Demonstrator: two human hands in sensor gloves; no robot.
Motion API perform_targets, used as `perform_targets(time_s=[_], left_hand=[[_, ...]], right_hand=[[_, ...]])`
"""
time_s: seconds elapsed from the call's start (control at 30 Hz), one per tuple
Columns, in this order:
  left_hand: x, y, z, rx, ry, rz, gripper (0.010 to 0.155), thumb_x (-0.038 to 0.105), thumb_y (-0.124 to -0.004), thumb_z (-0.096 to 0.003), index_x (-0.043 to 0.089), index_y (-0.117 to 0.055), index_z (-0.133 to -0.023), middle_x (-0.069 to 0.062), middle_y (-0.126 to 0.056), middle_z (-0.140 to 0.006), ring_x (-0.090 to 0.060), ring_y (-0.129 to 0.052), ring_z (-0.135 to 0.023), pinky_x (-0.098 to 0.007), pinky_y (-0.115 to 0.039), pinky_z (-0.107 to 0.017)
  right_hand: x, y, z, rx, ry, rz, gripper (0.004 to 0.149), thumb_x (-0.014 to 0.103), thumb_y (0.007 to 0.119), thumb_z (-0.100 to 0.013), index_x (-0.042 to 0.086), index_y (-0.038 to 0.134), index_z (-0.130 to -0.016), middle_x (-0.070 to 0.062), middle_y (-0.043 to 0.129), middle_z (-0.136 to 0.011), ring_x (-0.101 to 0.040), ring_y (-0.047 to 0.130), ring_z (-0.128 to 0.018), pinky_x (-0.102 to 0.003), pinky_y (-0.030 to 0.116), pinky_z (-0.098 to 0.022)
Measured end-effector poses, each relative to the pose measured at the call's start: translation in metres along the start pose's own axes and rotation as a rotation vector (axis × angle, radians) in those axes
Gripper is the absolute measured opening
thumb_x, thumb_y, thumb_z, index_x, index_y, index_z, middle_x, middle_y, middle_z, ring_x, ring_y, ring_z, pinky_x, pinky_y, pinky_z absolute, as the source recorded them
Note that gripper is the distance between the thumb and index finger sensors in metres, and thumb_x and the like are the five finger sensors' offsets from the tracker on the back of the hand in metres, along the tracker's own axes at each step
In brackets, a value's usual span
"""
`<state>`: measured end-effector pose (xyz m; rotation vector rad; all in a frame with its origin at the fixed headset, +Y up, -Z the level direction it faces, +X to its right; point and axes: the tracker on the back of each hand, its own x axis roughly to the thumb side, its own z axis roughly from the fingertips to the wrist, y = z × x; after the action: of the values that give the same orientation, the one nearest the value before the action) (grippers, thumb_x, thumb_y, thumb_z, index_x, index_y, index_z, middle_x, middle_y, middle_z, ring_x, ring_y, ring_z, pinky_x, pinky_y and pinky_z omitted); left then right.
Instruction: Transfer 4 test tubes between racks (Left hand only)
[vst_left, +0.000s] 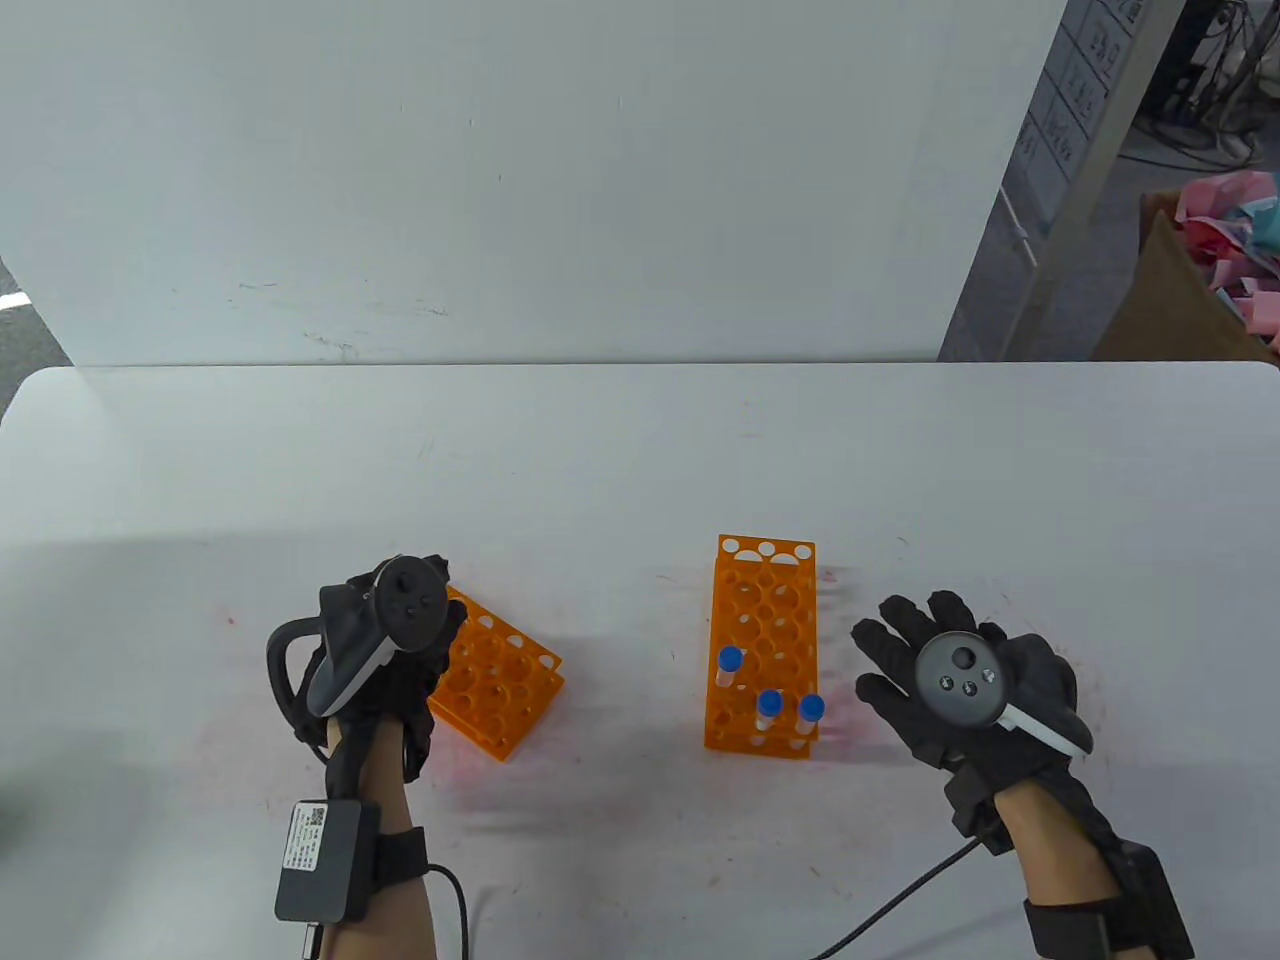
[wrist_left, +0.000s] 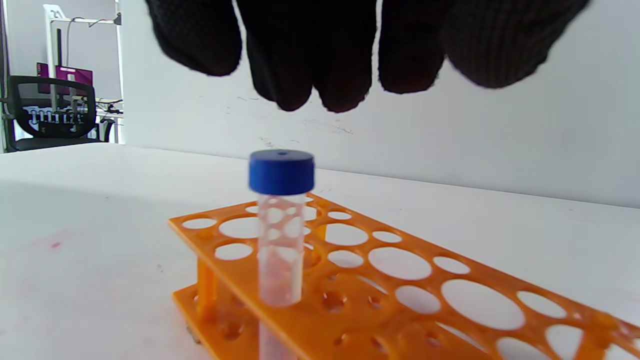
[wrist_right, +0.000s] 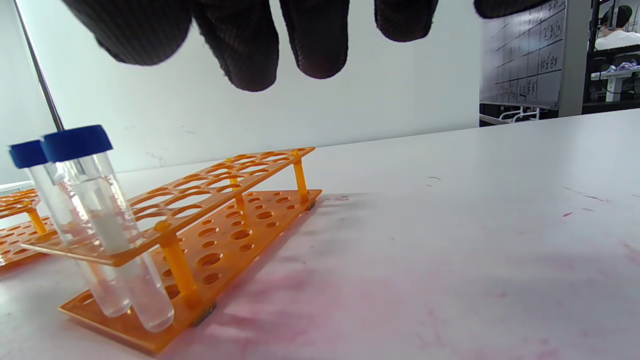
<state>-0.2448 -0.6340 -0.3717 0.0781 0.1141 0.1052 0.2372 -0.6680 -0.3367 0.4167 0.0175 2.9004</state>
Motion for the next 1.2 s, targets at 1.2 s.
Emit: perform_targets(time_s=[1.2], left_hand=[[-0.025, -0.022, -0.004, -0.123, 0.104, -0.045, 0.054, 0.047, -0.081, -0.0457, 0.03, -0.076, -0.096, -0.001, -0.091, -0.091, -0.029, -0.095, -0.078, -0.057, -0.076, -0.064]], right_hand=[[0.0, -0.001, 0.001, -0.004, 0.001, 0.001, 0.059, 0.054, 0.059, -0.054, 0.027, 0.056, -0.107, -0.011, 0.047, -0.12, -0.055, 0.035, -0.104, -0.079, 0.038, -0.066]])
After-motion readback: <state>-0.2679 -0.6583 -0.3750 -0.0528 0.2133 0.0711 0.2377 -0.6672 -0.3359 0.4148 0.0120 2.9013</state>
